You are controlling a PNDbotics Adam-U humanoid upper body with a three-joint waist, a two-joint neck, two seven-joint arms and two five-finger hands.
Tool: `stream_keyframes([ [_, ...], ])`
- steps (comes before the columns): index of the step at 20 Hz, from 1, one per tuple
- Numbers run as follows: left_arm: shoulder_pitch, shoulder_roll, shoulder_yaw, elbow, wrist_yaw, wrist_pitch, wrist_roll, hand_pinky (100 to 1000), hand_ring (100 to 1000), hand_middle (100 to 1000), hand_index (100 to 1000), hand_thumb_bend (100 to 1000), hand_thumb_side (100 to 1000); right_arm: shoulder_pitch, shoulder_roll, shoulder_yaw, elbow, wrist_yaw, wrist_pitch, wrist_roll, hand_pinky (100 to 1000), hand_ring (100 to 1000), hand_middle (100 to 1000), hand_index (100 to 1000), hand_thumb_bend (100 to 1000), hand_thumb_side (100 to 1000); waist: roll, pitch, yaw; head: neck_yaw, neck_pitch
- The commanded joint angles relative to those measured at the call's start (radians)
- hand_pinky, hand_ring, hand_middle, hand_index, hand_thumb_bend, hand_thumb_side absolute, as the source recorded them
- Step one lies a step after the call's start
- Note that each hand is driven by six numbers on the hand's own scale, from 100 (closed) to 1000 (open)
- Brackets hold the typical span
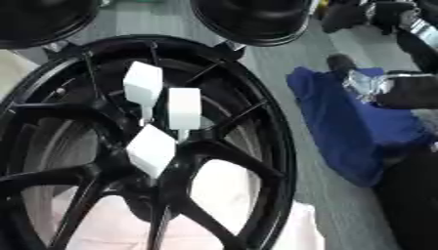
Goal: Pull the pin out of the wheel hub.
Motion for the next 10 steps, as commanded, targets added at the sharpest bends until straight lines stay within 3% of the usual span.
stream_keyframes([
  [1, -0.007, 0.029, 0.005, -0.015, -0.006, 0.0, -0.007, 926, 559, 528, 719, 239, 612, -0.037, -0.089, 0.021, -0.014, 0.018, -0.034, 0.065, 828, 781, 731, 746, 235, 452, -0.002, -0.033, 0.003, -0.011, 0.002],
  [4, -0.008, 0.031, 0.002, -0.015, -0.006, 0.001, -0.01, 926, 558, 528, 719, 238, 613, -0.087, -0.12, 0.055, -0.014, 0.009, -0.056, 0.14, 829, 786, 737, 751, 260, 458, -0.007, -0.034, 0.011, -0.022, 0.004],
  [10, -0.011, 0.036, -0.005, -0.015, -0.005, 0.002, -0.017, 927, 557, 527, 719, 237, 614, -0.168, -0.156, 0.131, -0.014, -0.035, -0.012, 0.223, 827, 785, 737, 751, 318, 472, -0.016, -0.033, 0.025, -0.04, 0.01],
])
